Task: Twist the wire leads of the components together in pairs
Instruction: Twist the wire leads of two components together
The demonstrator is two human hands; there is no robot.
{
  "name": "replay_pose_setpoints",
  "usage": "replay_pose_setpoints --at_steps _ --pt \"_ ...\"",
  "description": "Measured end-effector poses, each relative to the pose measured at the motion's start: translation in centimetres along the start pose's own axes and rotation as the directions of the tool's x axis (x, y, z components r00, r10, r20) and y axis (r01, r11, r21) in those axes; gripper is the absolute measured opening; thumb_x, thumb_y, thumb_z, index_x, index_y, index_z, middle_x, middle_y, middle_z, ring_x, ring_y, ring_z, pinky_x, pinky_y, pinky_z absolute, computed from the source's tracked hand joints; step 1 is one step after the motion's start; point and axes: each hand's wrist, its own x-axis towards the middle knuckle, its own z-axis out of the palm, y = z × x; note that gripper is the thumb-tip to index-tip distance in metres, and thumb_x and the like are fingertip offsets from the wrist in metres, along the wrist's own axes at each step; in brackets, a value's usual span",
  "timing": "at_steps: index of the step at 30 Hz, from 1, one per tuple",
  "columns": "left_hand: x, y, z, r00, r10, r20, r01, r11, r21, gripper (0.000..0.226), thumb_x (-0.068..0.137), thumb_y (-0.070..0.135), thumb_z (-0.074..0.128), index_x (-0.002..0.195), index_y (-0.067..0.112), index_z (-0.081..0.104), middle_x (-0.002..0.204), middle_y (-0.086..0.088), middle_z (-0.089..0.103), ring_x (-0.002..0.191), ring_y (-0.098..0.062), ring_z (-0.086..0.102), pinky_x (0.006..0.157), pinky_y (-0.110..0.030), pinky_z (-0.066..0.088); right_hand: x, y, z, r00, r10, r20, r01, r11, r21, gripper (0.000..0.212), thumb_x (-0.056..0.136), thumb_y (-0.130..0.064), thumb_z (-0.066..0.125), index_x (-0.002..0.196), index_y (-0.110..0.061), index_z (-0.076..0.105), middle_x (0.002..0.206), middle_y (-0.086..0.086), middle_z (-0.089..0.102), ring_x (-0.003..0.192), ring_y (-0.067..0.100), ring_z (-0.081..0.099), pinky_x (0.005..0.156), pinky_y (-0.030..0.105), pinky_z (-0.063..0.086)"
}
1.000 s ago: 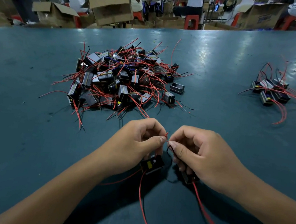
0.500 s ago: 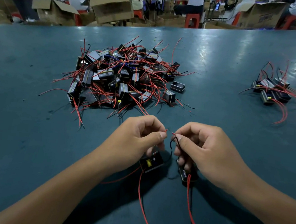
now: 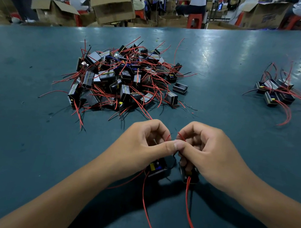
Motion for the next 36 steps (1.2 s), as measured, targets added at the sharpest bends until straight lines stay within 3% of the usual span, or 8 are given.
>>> replay_pose_setpoints --at_steps 5,10,13,16,21,24,33,36 --pt "-0.2 0.4 0.1 0.998 -0.001 0.067 -0.001 1.0 0.029 0.041 0.071 0.053 0.076 0.085 0.017 0.062 0.072 0.006 0.058 0.066 -0.01 0.049 0.061 -0.028 0.04 0.2 0.4 -0.2 1.0 0.004 0.03 -0.003 1.0 -0.021 0.013 0.095 -0.017 0.062 0.084 -0.015 0.067 0.061 0.006 0.066 0.051 0.018 0.064 0.052 0.03 0.05" --pt "-0.4 0.4 0.2 0.996 -0.003 0.088 -0.008 0.992 0.126 0.048 0.063 0.053 0.084 0.088 0.022 0.057 0.071 0.005 0.049 0.065 -0.011 0.043 0.06 -0.033 0.036 0.0 0.4 -0.2 0.997 -0.047 0.059 0.052 0.995 -0.082 0.018 0.098 -0.016 0.06 0.09 -0.019 0.076 0.067 0.005 0.068 0.052 0.008 0.062 0.053 0.018 0.048" --pt "-0.5 0.2 0.4 0.995 0.005 0.099 -0.027 0.974 0.225 0.056 0.058 0.056 0.087 0.092 0.024 0.055 0.071 -0.001 0.05 0.067 -0.012 0.04 0.06 -0.041 0.037 0.0 0.6 0.0 0.999 -0.021 0.05 0.025 0.997 -0.071 0.019 0.099 -0.017 0.057 0.101 -0.022 0.076 0.07 0.002 0.069 0.057 0.009 0.065 0.058 0.021 0.053" --pt "-0.4 -0.1 0.3 0.998 -0.015 0.067 -0.004 0.963 0.269 0.059 0.056 0.058 0.087 0.091 0.026 0.052 0.068 0.01 0.046 0.064 -0.011 0.038 0.058 -0.042 0.036 0.1 0.6 0.2 0.998 -0.01 0.065 0.015 0.998 -0.065 0.028 0.1 -0.013 0.054 0.119 -0.031 0.065 0.074 -0.006 0.071 0.063 0.009 0.068 0.066 0.022 0.055" --pt "-0.3 -0.5 0.5 0.999 0.019 0.038 -0.031 0.938 0.346 0.057 0.059 0.057 0.089 0.089 0.032 0.047 0.065 0.016 0.046 0.059 -0.006 0.037 0.054 -0.024 0.033 -0.2 0.2 0.4 1.0 0.006 -0.002 -0.006 1.0 -0.008 0.014 0.097 -0.009 0.057 0.095 -0.022 0.055 0.077 0.001 0.075 0.062 0.021 0.07 0.058 0.029 0.058" --pt "-0.3 -0.5 0.7 0.999 0.043 0.016 -0.046 0.92 0.39 0.057 0.061 0.054 0.091 0.089 0.03 0.047 0.066 0.017 0.048 0.057 -0.004 0.037 0.053 -0.019 0.031 -0.4 0.2 0.9 0.998 0.015 -0.063 -0.015 1.0 0.015 0.014 0.095 -0.009 0.062 0.086 -0.02 0.06 0.075 0.002 0.074 0.059 0.018 0.07 0.052 0.028 0.056" --pt "-0.4 -0.6 0.1 1.0 -0.003 0.016 -0.001 0.958 0.288 0.066 0.054 0.059 0.089 0.098 0.03 0.05 0.074 0.016 0.052 0.064 -0.006 0.044 0.061 -0.03 0.041 -0.8 1.0 1.7 0.987 -0.051 -0.152 0.042 0.997 -0.06 0.015 0.093 -0.014 0.062 0.084 -0.026 0.061 0.07 0.001 0.069 0.057 0.013 0.068 0.056 0.026 0.056" --pt "-0.3 -0.6 0.0 1.0 0.002 0.0 -0.002 0.977 0.212 0.052 0.069 0.061 0.078 0.097 0.025 0.053 0.076 0.011 0.059 0.066 -0.01 0.05 0.064 -0.036 0.046 -0.6 1.2 1.5 0.984 -0.088 -0.152 0.073 0.992 -0.103 0.015 0.092 -0.015 0.063 0.084 -0.027 0.061 0.067 0.0 0.068 0.056 0.014 0.066 0.055 0.028 0.054"
